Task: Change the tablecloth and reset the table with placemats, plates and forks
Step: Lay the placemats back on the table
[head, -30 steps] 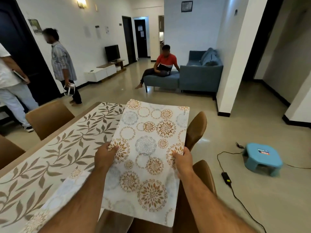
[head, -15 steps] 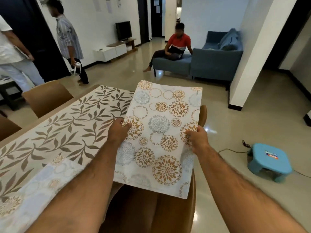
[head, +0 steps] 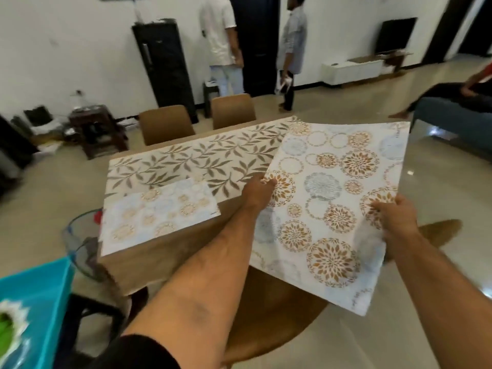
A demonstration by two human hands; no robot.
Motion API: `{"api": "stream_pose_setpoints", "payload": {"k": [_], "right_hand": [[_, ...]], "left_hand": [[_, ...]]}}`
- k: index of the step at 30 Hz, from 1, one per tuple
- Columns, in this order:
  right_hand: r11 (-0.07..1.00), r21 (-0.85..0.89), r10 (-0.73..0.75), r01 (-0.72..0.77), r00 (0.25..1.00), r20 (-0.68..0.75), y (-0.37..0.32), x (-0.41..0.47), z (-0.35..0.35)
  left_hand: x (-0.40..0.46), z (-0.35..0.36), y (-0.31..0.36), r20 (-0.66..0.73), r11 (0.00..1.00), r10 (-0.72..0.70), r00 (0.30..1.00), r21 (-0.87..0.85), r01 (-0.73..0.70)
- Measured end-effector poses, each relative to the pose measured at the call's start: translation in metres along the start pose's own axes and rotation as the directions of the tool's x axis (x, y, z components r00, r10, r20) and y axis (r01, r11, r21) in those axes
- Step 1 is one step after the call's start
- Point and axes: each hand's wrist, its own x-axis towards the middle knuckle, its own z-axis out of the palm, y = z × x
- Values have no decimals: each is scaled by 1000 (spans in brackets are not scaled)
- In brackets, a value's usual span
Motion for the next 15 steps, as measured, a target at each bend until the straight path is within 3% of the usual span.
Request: {"api": "stream_pose_setpoints", "payload": {"k": [3, 9, 15], "right_hand": [[1000, -12, -13, 14, 991, 132, -4, 0, 42], [998, -45, -27, 46, 933, 360, -16, -14, 127], [987, -131, -10, 89, 863, 505, -19, -42, 226]], "left_hand": [[-2, -52, -19, -15, 994, -66, 998, -84, 65], [-20, -154, -42, 145, 922, -170, 975, -325, 209], [-29, -225, -62, -88, 948, -145, 985, -299, 113]]}}
